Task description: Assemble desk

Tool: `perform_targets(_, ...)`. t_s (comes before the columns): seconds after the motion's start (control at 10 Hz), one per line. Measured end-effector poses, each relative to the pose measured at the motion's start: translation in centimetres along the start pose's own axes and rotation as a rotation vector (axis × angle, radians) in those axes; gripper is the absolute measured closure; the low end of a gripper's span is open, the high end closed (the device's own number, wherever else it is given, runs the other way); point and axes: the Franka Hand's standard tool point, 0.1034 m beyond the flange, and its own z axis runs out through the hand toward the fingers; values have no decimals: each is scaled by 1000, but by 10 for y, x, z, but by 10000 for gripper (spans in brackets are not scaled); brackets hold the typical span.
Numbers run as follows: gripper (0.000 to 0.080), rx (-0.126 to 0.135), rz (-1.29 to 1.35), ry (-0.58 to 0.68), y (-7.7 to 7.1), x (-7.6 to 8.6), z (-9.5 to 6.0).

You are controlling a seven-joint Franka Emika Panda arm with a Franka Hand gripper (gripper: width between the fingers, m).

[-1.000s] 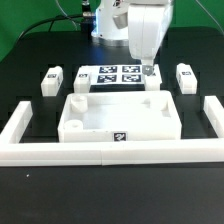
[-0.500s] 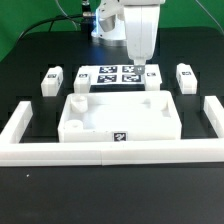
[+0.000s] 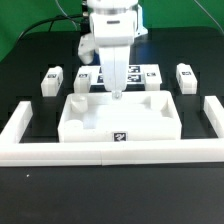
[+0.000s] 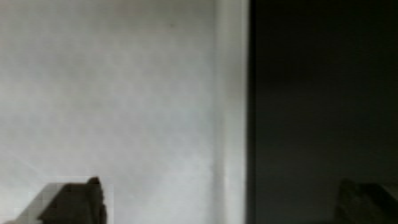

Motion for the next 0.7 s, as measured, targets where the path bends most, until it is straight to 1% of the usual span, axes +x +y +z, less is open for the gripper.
perform_targets(0.1, 150, 2, 3, 3, 0, -1, 7)
perform_targets(0.3, 164, 3, 4, 2, 0, -1, 6)
perform_targets(0.5, 527, 5, 5, 2, -1, -1, 7)
perform_targets(0.6, 663, 6, 5, 2, -1, -1, 8)
perform_targets(0.7, 663, 6, 5, 2, -1, -1, 8)
